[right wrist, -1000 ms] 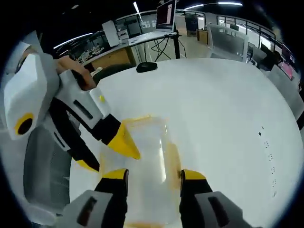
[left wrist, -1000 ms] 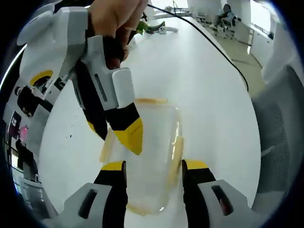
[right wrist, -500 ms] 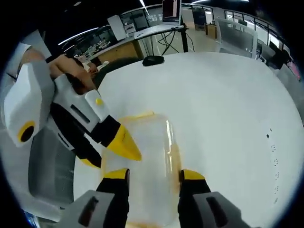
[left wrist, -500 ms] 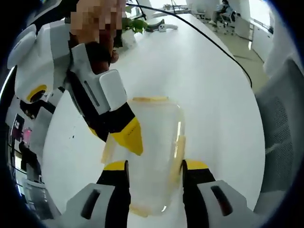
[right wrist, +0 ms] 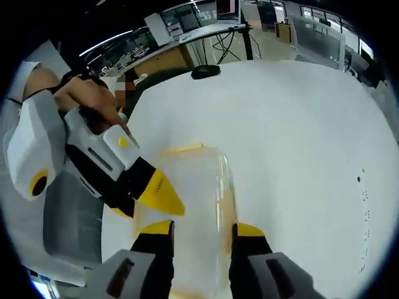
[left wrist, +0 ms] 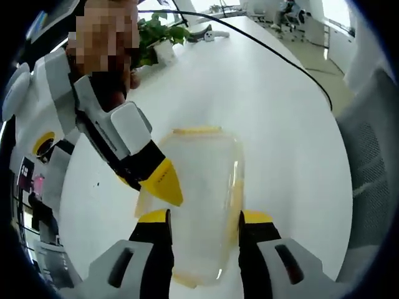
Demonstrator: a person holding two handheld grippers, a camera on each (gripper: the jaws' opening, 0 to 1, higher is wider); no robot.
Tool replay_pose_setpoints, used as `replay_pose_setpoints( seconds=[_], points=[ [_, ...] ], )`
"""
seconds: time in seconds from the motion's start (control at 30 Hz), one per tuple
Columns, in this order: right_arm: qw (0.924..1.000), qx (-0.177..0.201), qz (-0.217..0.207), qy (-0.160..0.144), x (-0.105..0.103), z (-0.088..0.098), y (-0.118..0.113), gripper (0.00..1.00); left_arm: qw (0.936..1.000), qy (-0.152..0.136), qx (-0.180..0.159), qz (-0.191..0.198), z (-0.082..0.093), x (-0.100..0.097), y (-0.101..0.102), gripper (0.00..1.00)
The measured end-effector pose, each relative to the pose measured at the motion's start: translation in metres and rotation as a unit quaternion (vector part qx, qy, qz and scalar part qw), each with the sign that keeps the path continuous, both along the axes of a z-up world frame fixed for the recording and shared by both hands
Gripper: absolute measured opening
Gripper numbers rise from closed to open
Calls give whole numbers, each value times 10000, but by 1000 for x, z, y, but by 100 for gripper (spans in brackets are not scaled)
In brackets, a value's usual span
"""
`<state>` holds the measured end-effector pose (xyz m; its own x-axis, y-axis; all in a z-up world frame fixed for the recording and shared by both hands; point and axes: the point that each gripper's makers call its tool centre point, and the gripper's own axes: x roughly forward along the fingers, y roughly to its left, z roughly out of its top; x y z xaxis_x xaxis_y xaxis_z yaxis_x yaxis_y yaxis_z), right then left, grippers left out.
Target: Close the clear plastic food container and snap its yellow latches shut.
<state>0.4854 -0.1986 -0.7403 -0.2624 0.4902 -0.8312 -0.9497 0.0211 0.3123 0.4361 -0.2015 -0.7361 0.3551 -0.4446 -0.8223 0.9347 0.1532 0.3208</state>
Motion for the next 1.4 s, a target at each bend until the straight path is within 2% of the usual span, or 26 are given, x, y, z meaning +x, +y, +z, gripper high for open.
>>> replay_pose_setpoints(
  seconds=[0.27,0.43,0.63,0.73,1.0,1.1,1.23,1.4],
  points=[
    [9999,27,-124,-113,1,3,1,35,10000,-91,-12,4,0,0,-3,38],
    [9995,30,-250,-183,0,5,1,36,10000,2,-46,78,1,1,-6,39],
    [9990,83,-276,-346,0,8,0,36,10000,-28,-34,12,1,1,-7,41],
    [9987,138,-335,-350,-1,8,-1,37,9999,62,-86,17,3,-1,-8,42],
    [9971,171,-264,-692,2,15,-10,42,9992,349,-195,36,8,-6,-6,44],
    [9965,162,-210,-786,-2,16,-14,45,9980,598,-218,56,6,-9,-3,48],
    [9957,196,-242,-869,-4,18,-17,49,9967,775,-223,3,6,-10,0,49],
    [9951,112,-175,-969,-8,17,-24,53,9969,772,-151,104,8,-2,9,50]
  ],
)
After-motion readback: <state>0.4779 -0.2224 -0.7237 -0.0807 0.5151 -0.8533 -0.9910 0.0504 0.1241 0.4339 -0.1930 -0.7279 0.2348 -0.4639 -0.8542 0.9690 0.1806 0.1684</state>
